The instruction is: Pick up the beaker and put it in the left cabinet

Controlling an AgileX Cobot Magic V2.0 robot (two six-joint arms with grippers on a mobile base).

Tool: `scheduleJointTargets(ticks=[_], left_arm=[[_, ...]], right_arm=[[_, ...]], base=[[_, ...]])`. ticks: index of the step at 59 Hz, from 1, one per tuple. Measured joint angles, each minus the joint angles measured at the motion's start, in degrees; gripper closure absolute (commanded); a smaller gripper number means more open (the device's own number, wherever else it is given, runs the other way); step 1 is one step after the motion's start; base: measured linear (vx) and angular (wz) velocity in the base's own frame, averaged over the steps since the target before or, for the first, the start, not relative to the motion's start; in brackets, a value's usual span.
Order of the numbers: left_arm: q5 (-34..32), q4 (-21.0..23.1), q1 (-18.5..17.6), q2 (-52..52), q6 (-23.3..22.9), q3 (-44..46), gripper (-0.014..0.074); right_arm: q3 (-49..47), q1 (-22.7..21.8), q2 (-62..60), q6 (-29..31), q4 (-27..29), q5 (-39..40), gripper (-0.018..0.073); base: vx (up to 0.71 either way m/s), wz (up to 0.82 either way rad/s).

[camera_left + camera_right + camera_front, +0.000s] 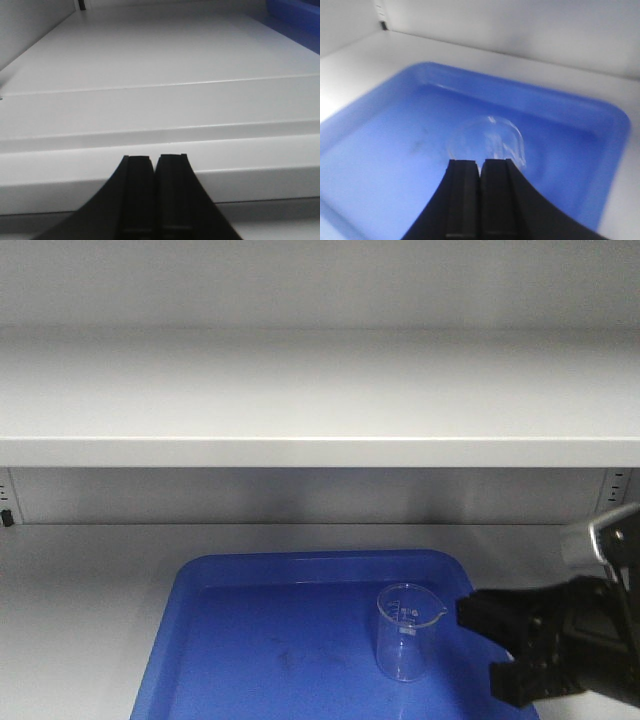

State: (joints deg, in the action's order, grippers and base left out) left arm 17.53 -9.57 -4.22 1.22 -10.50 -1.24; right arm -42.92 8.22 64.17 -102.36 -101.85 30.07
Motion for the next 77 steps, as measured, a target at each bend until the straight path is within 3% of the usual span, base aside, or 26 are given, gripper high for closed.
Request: scheduleJointTargets(ticks=[12,59,65,70,74,77], left_arm=[[0.00,0.00,0.00,0.00,0.00,0.00,0.0593],[0.00,0.00,0.00,0.00,0.00,0.00,0.0593],[0.00,0.00,0.00,0.00,0.00,0.00,0.0593],[0.00,0.00,0.00,0.00,0.00,0.00,0.0593],[0.00,0.00,0.00,0.00,0.00,0.00,0.0593],[0.00,0.00,0.00,0.00,0.00,0.00,0.0593]], right_arm=[[3.87,0.00,-3.71,-0.20,0.00,-2.63,0.0564],[3.93,0.00,-4.07,-0.20,0.79,-4.90,0.0564],[3.97,0.00,-4.07,3.72,8.80,-8.32,0.0564],[3.97,0.00,-4.07,14.10,23.08,-14.81,0.0564],[3.97,0.00,-4.07,28.96,37.83,-20.63,0.0564],[3.97,0.00,-4.07,43.50,52.20,-25.50,0.0564]], base=[[0.00,0.00],[0.00,0.00],[0.00,0.00],[0.00,0.00],[0.00,0.00],[0.00,0.00]])
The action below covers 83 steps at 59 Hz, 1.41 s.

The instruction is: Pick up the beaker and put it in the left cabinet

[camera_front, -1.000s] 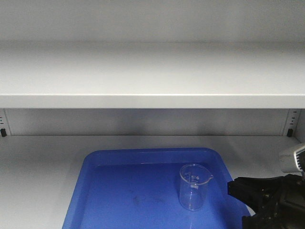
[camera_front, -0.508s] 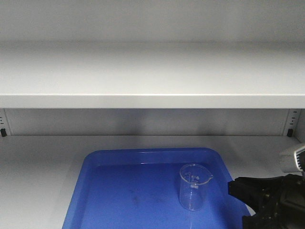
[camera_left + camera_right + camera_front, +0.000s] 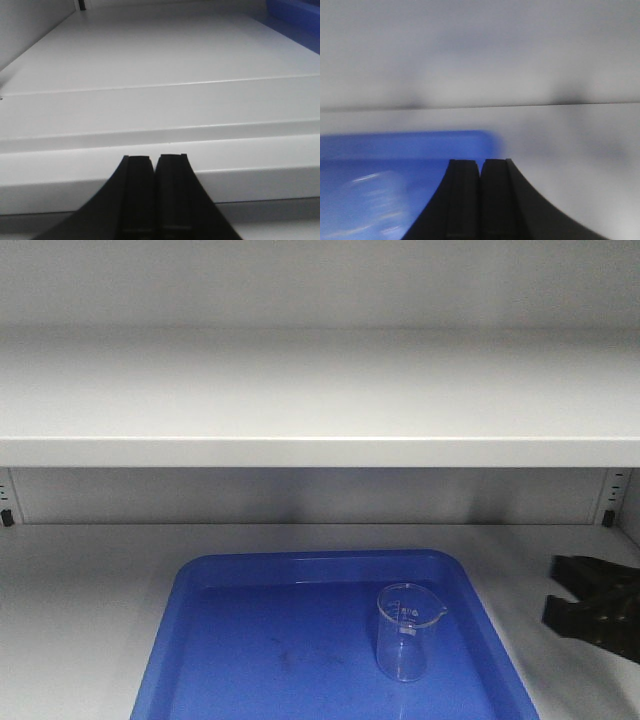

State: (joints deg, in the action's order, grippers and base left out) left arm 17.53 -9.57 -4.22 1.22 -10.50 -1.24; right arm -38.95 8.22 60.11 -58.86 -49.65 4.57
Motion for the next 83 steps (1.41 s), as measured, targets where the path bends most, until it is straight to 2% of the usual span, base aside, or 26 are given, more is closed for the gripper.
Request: scheduleJointTargets(ticks=[6,9,13,18,25,32,46,61,73,83], left_arm=[[0.00,0.00,0.00,0.00,0.00,0.00,0.0593],[0.00,0.00,0.00,0.00,0.00,0.00,0.0593],[0.00,0.00,0.00,0.00,0.00,0.00,0.0593],[0.00,0.00,0.00,0.00,0.00,0.00,0.0593],[0.00,0.00,0.00,0.00,0.00,0.00,0.0593],[0.00,0.00,0.00,0.00,0.00,0.00,0.0593],[0.00,0.00,0.00,0.00,0.00,0.00,0.0593],[-0.05,0.00,0.00,0.00,0.00,0.00,0.0593],[-0.05,0.00,0.00,0.00,0.00,0.00,0.0593],[-0.11,-0.06,0.00,-0.07,0.00,0.00,0.0593]], right_arm=[[0.00,-0.05,0.00,24.10,22.43,-7.18,0.0564],[0.00,-0.05,0.00,35.34,30.16,-9.61,0.0564],[0.00,-0.05,0.00,47.35,39.92,-11.23,0.0564],[0.00,-0.05,0.00,58.15,48.87,-11.88,0.0564],[0.00,-0.05,-0.86,66.44,55.84,-12.36,0.0564],[0.06,-0.05,-4.85,69.19,57.40,-12.75,0.0564],[2.60,-0.05,-19.80,69.94,54.86,-14.07,0.0564],[20.50,-0.05,-38.65,69.47,53.88,-7.25,0.0564],[32.02,-0.05,-53.77,68.73,53.88,-8.41,0.0564],[37.71,-1.11,-60.32,66.85,53.88,-9.90,0.0564]], base=[[0.00,0.00],[0.00,0.00],[0.00,0.00],[0.00,0.00],[0.00,0.00],[0.00,0.00],[0.00,0.00],[0.00,0.00],[0.00,0.00],[0.00,0.00]])
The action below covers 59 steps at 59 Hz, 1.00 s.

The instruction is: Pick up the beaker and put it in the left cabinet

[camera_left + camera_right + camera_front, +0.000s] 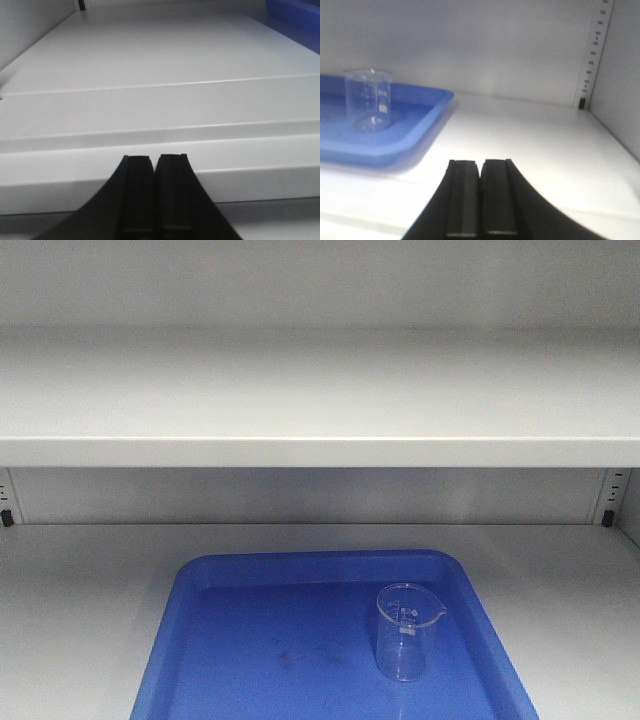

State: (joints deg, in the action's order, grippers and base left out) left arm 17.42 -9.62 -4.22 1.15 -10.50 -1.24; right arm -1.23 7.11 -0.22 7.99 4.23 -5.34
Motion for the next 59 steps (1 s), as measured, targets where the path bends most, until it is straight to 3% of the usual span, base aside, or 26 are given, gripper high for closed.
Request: scheduleJointTargets(ticks=[16,32,59], left_arm=[[-0.12,0.00,0.00,0.00,0.00,-0.11,0.0593],[-0.12,0.00,0.00,0.00,0.00,-0.11,0.0593],[-0.12,0.00,0.00,0.00,0.00,-0.11,0.0593]], right_arm=[[2.92,-6.57,-0.31,-6.28,-0.64,0.16,0.0564],[2.98,-6.84,-0.31,-7.15,-2.65,5.34,0.0564],[2.98,-6.84,-0.31,-7.28,-2.65,5.34,0.0564]], base=[[0.00,0.00],[0.00,0.00],[0.00,0.00]])
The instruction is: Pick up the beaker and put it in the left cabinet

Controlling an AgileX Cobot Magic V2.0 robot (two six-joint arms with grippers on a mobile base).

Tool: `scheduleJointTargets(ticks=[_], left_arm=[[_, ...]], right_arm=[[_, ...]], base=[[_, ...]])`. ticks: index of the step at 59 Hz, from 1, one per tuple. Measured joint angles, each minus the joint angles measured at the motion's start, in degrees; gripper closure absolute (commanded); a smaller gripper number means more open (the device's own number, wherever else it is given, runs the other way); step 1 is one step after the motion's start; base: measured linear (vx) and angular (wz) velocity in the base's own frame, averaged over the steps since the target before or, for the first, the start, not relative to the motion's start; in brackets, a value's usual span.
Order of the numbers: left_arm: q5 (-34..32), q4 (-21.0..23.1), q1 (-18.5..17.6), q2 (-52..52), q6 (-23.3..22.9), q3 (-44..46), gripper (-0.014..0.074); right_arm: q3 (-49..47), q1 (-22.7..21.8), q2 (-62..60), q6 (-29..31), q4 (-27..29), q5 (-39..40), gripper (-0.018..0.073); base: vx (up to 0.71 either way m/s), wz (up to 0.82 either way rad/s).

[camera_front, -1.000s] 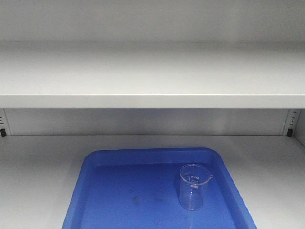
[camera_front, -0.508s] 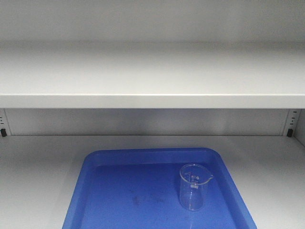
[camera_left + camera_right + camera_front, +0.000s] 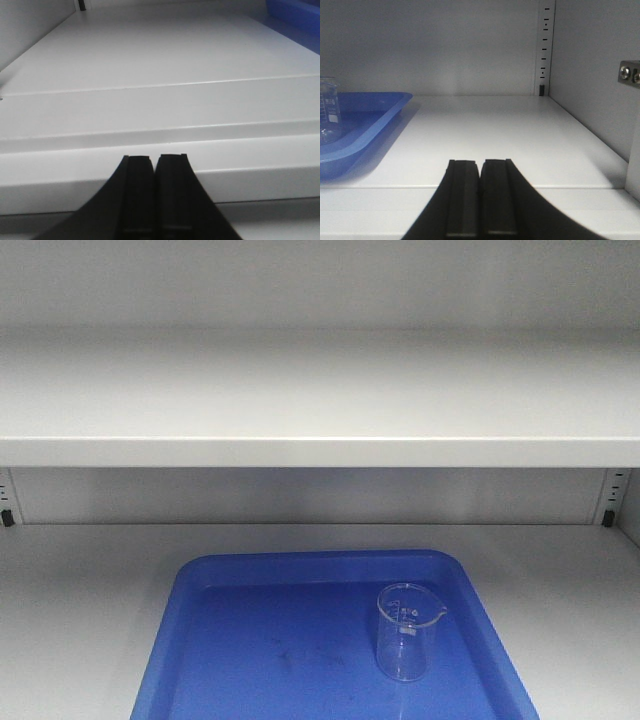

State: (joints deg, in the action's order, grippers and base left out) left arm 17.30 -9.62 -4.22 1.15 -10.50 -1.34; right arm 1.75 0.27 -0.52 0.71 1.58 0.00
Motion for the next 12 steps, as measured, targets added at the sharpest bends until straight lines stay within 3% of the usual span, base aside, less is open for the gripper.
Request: scheduleJointTargets(ticks=[12], left_arm=[[0.00,0.00,0.00,0.00,0.00,0.00,0.0593]], right_arm=[[0.00,0.00,0.00,0.00,0.00,0.00,0.0564]], base=[[0.00,0.00]])
